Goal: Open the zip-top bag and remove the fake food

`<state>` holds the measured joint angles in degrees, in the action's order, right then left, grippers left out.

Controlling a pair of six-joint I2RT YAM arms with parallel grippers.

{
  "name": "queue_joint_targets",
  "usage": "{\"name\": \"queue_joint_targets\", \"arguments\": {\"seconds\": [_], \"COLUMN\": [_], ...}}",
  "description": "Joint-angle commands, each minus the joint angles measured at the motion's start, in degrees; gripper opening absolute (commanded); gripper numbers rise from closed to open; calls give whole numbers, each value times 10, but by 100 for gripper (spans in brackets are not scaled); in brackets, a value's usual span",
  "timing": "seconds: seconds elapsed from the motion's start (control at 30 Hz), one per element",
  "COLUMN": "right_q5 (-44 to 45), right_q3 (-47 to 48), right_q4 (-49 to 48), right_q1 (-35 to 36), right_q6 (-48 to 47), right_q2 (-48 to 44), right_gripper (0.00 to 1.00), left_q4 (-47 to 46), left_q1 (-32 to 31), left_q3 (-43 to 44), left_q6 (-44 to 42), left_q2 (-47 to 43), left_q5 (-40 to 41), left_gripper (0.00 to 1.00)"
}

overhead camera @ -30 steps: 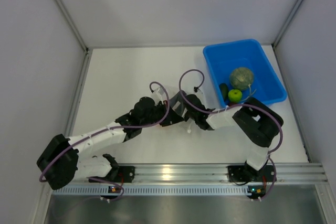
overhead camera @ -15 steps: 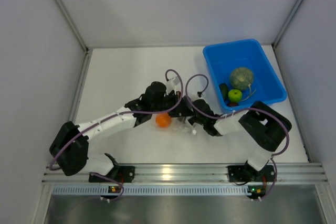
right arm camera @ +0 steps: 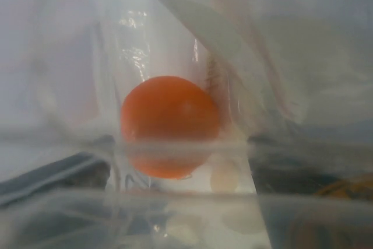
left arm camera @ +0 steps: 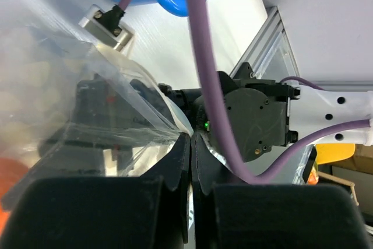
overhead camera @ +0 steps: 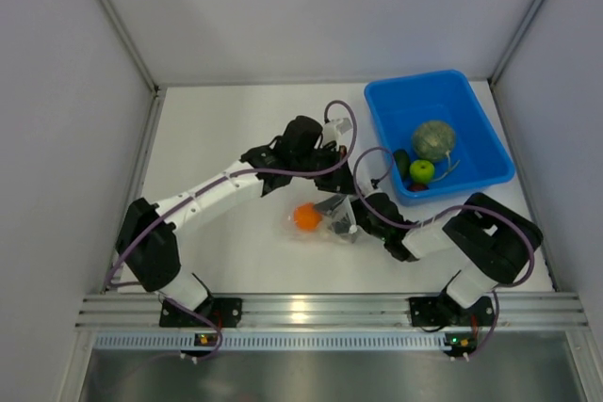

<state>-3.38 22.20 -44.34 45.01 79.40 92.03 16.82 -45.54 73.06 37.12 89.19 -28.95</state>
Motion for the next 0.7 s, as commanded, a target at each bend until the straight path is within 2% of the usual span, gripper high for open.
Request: {"name": "queue_joint_targets", "arguments": {"seconds": [0.0, 0.13, 0.3, 0.4, 0.5, 0.67], "right_q5": [2, 20, 30, 51, 46, 47], "right_q3": [-33, -44, -11, 4, 42, 48], "right_q4": [-28, 10, 85, 87, 113, 117], "right_q1": [-15, -25, -27, -27, -26, -9], "right_q6": [17, 4, -24, -30, -45, -53], "right_q2": [-25, -55, -66, -60, -48, -44], "right_gripper": [99, 99, 99, 100, 95, 93], "left_q4": [35, 68, 71, 70, 70, 53], "left_q1": [0, -1, -2, -4, -10, -10], "left_q3": [49, 63, 54, 42, 33, -6], "left_q6": [-47, -70, -65, -63, -64, -50], "left_q2": [17, 34, 41, 36, 34, 10], "left_q5": [-15, 2, 6, 10, 20, 69], "left_gripper": [0, 0, 0, 0, 0, 0]}}
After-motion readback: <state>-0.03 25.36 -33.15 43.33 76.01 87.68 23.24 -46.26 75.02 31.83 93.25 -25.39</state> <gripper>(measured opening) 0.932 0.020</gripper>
